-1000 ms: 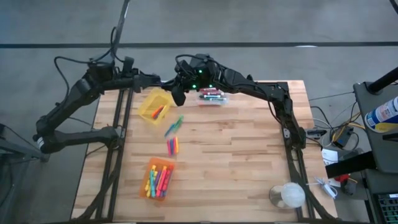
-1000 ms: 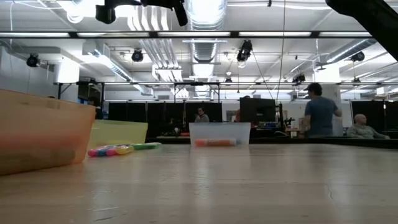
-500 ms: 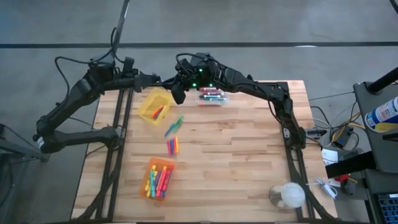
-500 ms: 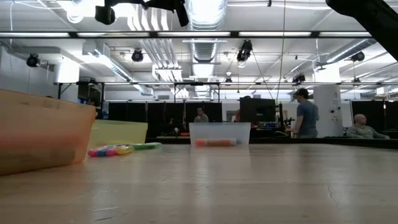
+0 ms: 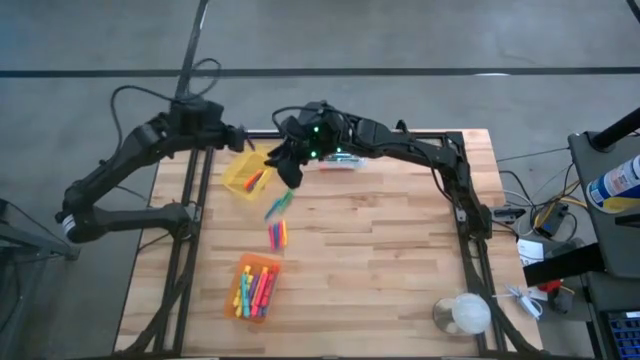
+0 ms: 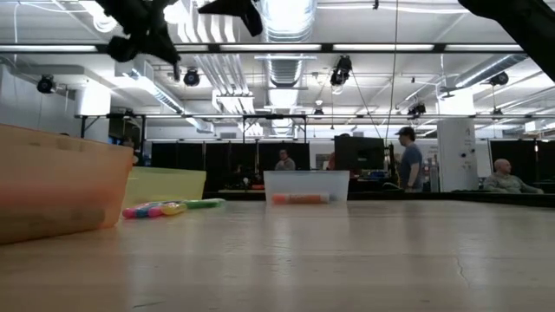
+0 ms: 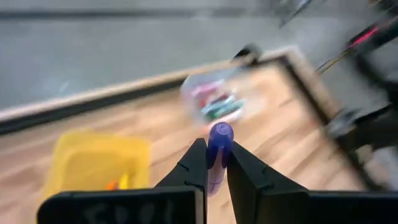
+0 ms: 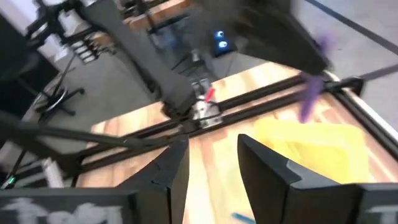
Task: Pick & Place Markers
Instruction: Put the purple pen into the yellow bin, then put the top blue pen into the yellow bin
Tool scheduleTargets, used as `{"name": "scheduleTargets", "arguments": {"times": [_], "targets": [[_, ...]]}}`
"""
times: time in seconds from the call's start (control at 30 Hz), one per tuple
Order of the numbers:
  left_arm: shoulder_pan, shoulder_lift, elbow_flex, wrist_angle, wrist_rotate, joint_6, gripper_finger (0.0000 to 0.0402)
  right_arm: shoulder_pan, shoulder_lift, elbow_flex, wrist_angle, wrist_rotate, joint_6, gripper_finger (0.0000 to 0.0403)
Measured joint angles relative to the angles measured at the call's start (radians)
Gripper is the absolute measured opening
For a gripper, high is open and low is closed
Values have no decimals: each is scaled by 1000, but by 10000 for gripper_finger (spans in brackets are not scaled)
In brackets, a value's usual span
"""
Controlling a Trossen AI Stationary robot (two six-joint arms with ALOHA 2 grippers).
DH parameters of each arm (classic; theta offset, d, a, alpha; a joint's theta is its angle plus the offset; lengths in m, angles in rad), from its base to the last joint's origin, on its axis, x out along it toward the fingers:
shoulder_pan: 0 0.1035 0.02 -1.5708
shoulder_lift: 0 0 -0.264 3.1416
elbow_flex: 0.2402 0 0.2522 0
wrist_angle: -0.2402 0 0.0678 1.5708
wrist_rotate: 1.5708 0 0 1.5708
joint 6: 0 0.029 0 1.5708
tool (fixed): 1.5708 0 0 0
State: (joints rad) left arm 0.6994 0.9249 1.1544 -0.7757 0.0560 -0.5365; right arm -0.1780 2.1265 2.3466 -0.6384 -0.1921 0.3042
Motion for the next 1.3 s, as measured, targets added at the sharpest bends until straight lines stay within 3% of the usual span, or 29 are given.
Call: {"name": "scheduleTargets", "arguments": {"times": [0.3, 0.67, 0.83, 1.07, 1.3], "targets": [[12, 177, -69, -183, -117, 99, 34, 40, -7, 1, 14, 0, -42, 131], [20, 405, -80, -219, -118, 185, 35, 50, -22, 3, 14, 0, -51, 112], [37, 489, -80, -221, -110, 197, 63, 50, -26, 3, 8, -1, -68, 105], [39, 541, -80, -236, -100, 200, 122, 63, -27, 3, -1, -3, -62, 109], [39, 493, -80, -234, -91, 199, 128, 67, -27, 3, -5, -3, -70, 103]]}}
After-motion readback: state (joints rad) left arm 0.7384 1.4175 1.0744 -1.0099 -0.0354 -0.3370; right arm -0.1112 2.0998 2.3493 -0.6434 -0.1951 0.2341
